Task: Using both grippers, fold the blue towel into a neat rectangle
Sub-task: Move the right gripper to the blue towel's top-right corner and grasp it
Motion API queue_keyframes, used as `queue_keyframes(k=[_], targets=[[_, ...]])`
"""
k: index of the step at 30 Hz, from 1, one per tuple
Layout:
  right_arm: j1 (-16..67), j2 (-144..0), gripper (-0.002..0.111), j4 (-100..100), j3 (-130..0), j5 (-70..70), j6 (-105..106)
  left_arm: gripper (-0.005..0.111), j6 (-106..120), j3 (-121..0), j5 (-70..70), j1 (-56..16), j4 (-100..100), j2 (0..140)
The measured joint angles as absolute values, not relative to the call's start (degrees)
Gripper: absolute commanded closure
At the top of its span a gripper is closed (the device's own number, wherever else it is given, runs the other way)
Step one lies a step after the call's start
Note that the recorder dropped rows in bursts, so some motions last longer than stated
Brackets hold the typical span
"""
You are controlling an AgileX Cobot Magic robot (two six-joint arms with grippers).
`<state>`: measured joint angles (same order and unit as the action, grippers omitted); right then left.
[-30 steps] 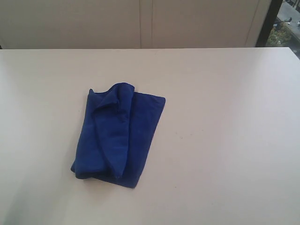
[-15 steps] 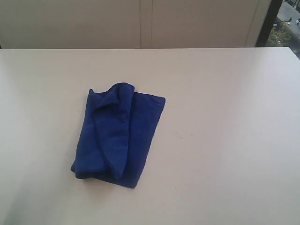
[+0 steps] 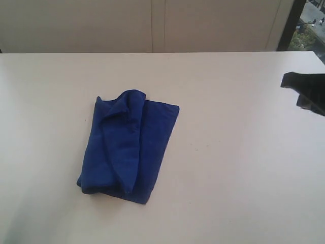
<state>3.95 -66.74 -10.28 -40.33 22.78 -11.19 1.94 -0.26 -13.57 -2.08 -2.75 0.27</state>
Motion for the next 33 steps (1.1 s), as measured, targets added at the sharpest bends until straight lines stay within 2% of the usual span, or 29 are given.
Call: queue_keyframes(k=[5, 17, 27, 33], targets=[[6.82, -77.45, 0.108, -12.87, -44.39, 23.84, -10.02, 0.107, 1.94, -0.26, -13.57, -2.08, -2.75, 0.27], [20.78, -101.06, 0.108, -13.59, -68.36, 25.57, -9.46, 0.107, 1.81, -0.26, -13.57, -2.08, -2.75, 0.27], [23.34, -118.94, 0.081, -16.84, -83.64, 26.66, -9.46, 0.107, 1.81, -0.26, -13.57, -2.08, -2.75, 0.27], [24.00, -124.19, 0.075, -17.69, -87.95, 27.53, -9.46, 0.107, 1.81, -0.26, -13.57, -2.08, -2.75, 0.27]])
